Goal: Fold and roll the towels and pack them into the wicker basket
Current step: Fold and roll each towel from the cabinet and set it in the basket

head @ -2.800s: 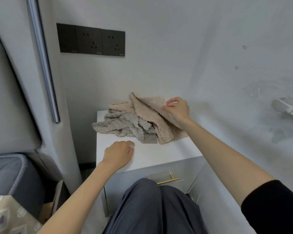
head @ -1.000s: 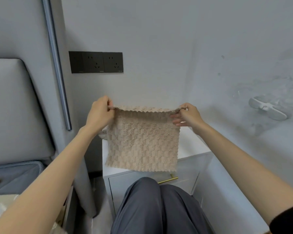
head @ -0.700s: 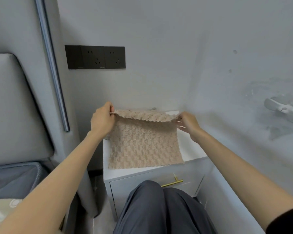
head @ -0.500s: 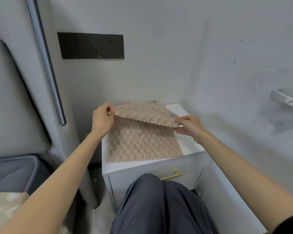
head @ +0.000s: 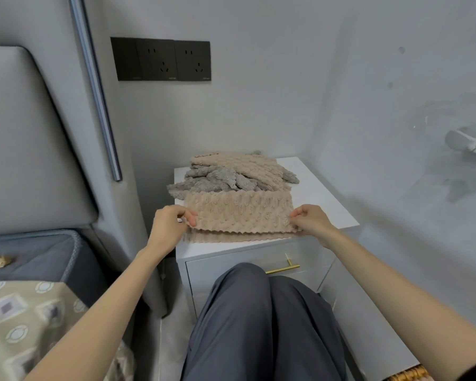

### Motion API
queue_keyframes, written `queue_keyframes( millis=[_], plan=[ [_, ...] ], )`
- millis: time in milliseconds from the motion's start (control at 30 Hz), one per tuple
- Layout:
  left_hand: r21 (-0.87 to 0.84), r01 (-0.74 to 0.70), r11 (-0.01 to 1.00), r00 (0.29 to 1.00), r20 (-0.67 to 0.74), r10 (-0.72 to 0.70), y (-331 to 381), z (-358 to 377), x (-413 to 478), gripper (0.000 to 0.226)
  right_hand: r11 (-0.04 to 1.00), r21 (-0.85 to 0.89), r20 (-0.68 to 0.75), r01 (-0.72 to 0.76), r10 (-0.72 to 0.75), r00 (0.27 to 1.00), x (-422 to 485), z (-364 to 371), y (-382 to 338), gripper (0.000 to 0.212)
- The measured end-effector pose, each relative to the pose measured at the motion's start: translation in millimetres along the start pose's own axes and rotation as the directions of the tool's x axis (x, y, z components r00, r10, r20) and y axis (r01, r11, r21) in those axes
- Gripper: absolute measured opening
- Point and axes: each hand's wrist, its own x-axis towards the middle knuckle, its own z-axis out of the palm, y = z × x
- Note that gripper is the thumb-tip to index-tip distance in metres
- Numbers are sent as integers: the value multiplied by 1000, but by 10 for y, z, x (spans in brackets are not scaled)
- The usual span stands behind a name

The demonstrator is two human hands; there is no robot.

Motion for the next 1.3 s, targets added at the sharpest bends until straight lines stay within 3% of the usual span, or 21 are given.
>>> queue_keyframes(
  millis=[233,400,533,700,900,1033,1067,1167,1233,1300],
  plan=[
    [49,20,999,996,85,-25,-68,29,-110,45,947,-291,-8,132,-141,990,-41,62,-1,20],
    [76,4,997,990,139,-15,-39,9,-134,49,879,-452,24,152,-159,987,-43,85,6,12],
    [156,35,987,991,124,-55,6,4,-90,45,909,-407,5,93,-100,995,3,60,7,15],
    [161,205,966,973,78,-219,60,89,-6,13,959,-270,58,-90,110,992,-5,71,-71,57],
    [143,245,959,947,178,-268,102,117,-20,31,960,-256,50,-115,132,990,15,102,-54,64],
    [203,290,935,902,269,-338,167,55,-61,37,957,-259,64,-133,155,986,28,29,-42,80],
    [241,295,925,887,292,-359,194,33,-71,43,956,-252,78,-149,174,982,32,7,-53,75],
    [393,258,883,895,248,-372,272,1,-65,55,962,-229,86,-151,175,981,40,-61,-134,21],
    [442,183,878,933,204,-297,324,30,-6,60,966,-204,94,-156,178,979,37,-80,-181,24],
    [444,93,891,941,253,-225,372,88,102,61,966,-193,115,-171,196,974,44,-84,-211,24]
  ],
)
